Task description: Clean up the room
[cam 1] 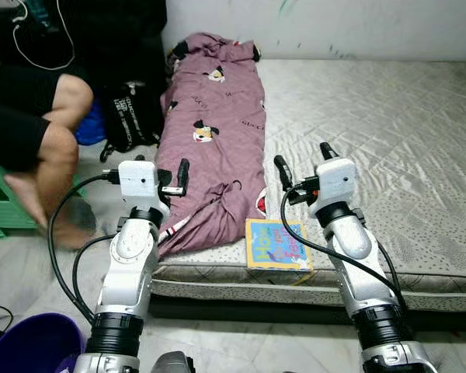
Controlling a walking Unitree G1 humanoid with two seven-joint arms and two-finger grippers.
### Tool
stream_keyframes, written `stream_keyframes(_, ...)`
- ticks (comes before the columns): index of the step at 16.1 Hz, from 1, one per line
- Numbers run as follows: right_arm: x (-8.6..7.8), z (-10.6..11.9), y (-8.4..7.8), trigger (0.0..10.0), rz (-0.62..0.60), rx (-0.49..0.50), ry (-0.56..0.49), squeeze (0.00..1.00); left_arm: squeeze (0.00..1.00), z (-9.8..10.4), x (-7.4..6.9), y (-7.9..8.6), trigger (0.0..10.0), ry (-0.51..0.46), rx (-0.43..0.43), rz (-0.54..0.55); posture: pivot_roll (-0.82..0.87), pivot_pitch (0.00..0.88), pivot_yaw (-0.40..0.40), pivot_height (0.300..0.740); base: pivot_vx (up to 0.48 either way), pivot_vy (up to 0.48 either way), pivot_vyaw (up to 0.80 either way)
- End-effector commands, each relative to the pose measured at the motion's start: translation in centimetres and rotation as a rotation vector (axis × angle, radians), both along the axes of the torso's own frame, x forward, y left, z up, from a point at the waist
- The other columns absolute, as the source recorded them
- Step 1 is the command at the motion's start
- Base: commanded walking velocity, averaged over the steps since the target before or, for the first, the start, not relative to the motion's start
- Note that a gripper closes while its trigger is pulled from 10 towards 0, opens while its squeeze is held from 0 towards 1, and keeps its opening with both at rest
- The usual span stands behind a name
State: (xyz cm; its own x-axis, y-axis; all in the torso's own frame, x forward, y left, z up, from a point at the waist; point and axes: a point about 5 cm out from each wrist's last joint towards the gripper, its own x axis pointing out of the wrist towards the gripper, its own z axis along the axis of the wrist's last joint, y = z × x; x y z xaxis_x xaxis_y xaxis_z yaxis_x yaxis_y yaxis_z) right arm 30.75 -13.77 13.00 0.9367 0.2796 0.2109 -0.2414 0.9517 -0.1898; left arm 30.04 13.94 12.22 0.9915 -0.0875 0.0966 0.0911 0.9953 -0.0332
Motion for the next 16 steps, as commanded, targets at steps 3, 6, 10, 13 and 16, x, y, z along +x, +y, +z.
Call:
stream_keyframes(3,0.5,0.6,0.9,10.0,0.034,-0.004,-0.015,0.0,0.0,0.7,-0.7,0.6,10.0,-0.028,0.001,-0.006,0.03,0.0,-0.037,0.74,0.082,0.0,0.0)
stream_keyframes(6,0.1,-0.1,0.8,10.0,0.032,-0.021,-0.003,0.0,0.0,0.4,-1.4,0.8,10.0,-0.024,0.002,-0.002,0.03,0.0,-0.04,0.74,0.299,0.0,0.0)
stream_keyframes(10,-0.4,0.0,0.7,10.0,0.027,-0.024,-0.007,0.0,0.0,0.2,-1.4,0.4,10.0,-0.005,-0.001,-0.031,0.0,0.004,-0.024,0.74,0.326,0.0,0.0)
stream_keyframes(13,-0.6,-0.1,0.5,10.0,0.014,-0.022,-0.007,0.0,0.0,0.3,-1.2,0.1,10.0,-0.005,0.004,-0.055,-0.01,0.01,-0.024,0.74,0.324,0.0,0.0)
stream_keyframes(16,-0.5,-0.1,0.7,10.0,0.027,-0.027,-0.004,0.0,0.0,0.3,-1.2,0.1,10.0,-0.002,-0.005,-0.045,0.0,0.011,-0.031,0.74,0.285,0.0,0.0)
